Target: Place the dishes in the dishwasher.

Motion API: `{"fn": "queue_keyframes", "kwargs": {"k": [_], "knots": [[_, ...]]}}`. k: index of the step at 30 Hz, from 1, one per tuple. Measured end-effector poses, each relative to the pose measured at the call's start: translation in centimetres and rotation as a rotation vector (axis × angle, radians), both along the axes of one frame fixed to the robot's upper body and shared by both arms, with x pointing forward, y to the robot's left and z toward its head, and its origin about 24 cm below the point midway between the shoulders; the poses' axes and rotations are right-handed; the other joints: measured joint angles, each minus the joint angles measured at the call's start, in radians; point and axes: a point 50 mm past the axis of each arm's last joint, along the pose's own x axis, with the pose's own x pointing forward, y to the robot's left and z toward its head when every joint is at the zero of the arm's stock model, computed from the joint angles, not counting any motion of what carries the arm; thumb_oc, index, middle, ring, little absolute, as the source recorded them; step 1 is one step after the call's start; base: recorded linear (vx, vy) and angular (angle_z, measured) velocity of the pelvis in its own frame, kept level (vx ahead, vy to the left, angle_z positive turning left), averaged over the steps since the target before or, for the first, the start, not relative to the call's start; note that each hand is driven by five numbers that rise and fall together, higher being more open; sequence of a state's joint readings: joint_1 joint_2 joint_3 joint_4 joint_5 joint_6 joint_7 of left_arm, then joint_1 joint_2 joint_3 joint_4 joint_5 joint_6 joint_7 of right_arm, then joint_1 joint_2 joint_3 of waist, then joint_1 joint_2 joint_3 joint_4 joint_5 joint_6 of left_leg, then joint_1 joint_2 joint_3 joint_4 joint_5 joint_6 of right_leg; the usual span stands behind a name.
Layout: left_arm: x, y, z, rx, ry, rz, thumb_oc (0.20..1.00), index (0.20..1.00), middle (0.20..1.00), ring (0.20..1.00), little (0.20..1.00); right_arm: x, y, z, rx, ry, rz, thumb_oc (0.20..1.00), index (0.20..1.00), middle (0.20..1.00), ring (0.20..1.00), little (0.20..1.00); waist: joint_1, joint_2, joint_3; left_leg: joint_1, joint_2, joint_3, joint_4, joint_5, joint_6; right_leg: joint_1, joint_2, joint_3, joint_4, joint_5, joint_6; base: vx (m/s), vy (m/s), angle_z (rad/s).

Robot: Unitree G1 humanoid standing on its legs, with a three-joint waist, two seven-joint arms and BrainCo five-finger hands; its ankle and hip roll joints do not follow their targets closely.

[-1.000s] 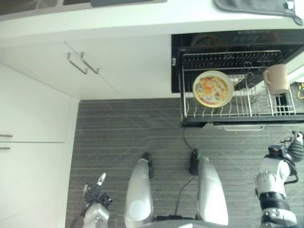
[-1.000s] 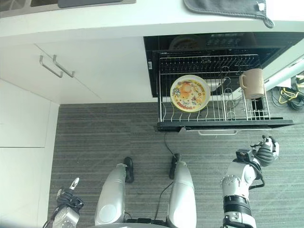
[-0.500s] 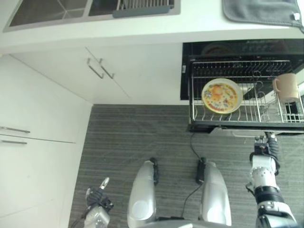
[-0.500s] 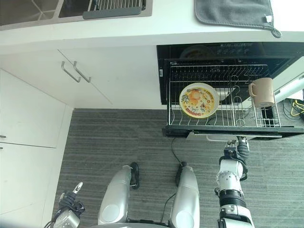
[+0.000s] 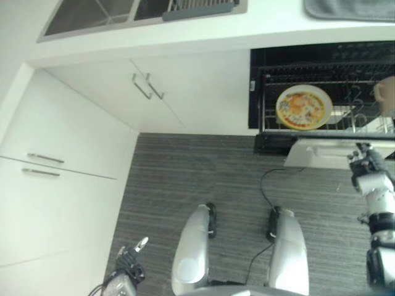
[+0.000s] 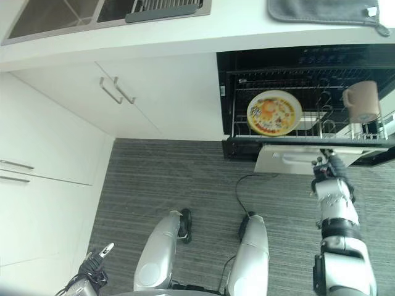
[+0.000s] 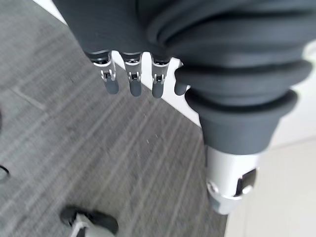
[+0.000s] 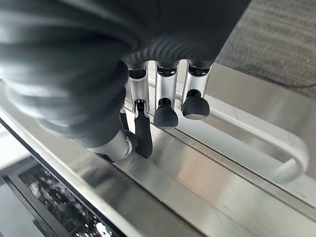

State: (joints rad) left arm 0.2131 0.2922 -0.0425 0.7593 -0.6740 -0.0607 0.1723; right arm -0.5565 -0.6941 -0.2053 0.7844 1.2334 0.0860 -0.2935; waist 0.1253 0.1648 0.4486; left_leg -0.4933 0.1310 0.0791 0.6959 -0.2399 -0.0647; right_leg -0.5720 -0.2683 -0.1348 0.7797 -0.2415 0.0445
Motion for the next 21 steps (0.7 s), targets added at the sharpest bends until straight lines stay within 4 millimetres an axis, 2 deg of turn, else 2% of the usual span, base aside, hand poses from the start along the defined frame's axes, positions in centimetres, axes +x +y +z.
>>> {"fn": "queue_keyframes", "kwargs": {"k": [1, 4, 8, 11, 16, 21], "knots": [[-0.5, -0.1, -0.2, -0.003, 0.012, -0.007, 1.0, 1.0, 1.0, 1.0, 1.0, 0.3, -1.0, 1.6, -0.034, 0.003, -0.015, 0.2, 0.2, 0.2, 0.2, 0.2, 0.001, 0.016, 0.007, -0.004, -0.017, -0.016, -0.007, 0.001, 0.001, -0.001, -0.006, -0.006, 0.0, 0.0, 0.001, 0.06, -0.037, 0.18], [-1.9, -0.2, -0.5, -0.003, 0.048, -0.034, 1.0, 1.0, 1.0, 1.0, 1.0, 1.0, -2.2, 4.6, -0.111, 0.028, -0.043, 0.2, 0.2, 0.2, 0.2, 0.2, 0.026, 0.035, 0.016, 0.004, -0.034, -0.019, -0.048, 0.031, 0.006, -0.008, -0.025, -0.012, 0.004, -0.006, -0.008, 0.06, -0.046, 0.15], [-2.5, -0.8, -0.8, -0.027, 0.066, -0.082, 1.0, 1.0, 1.0, 1.0, 1.0, 2.0, -2.9, 9.0, -0.249, 0.079, -0.067, 0.2, 0.2, 0.2, 0.2, 0.2, 0.039, 0.069, 0.029, 0.009, -0.055, -0.024, -0.063, 0.039, -0.001, -0.012, -0.046, -0.016, 0.027, -0.026, -0.022, 0.11, 0.033, 0.13], [-2.7, -0.9, -0.9, -0.037, 0.059, -0.117, 1.0, 1.0, 1.0, 1.0, 1.0, 0.9, -4.7, 11.6, -0.424, 0.216, -0.1, 0.2, 0.2, 0.2, 0.2, 0.2, 0.061, 0.084, 0.02, 0.028, -0.092, -0.021, -0.103, 0.053, -0.003, -0.017, -0.078, -0.005, 0.036, -0.034, -0.004, 0.05, 0.005, 0.13], [-2.8, -0.1, -0.6, -0.044, 0.041, -0.143, 1.0, 1.0, 1.0, 1.0, 1.0, -0.3, -6.3, 14.2, -0.424, 0.317, -0.125, 0.2, 0.2, 0.2, 0.2, 0.2, 0.103, 0.086, 0.018, 0.03, -0.1, -0.047, -0.157, 0.087, -0.024, -0.015, -0.088, -0.04, 0.021, -0.033, -0.004, 0.0, -0.085, 0.15], [-3.2, 1.0, -0.4, -0.027, 0.047, -0.163, 1.0, 1.0, 1.0, 1.0, 1.0, -0.9, -6.9, 14.5, -0.462, 0.377, -0.122, 0.2, 0.2, 0.2, 0.2, 0.2, 0.119, 0.089, 0.016, 0.054, -0.094, -0.075, -0.21, 0.113, -0.04, 0.013, -0.084, -0.081, 0.015, -0.043, -0.022, -0.01, -0.106, 0.14]]}}
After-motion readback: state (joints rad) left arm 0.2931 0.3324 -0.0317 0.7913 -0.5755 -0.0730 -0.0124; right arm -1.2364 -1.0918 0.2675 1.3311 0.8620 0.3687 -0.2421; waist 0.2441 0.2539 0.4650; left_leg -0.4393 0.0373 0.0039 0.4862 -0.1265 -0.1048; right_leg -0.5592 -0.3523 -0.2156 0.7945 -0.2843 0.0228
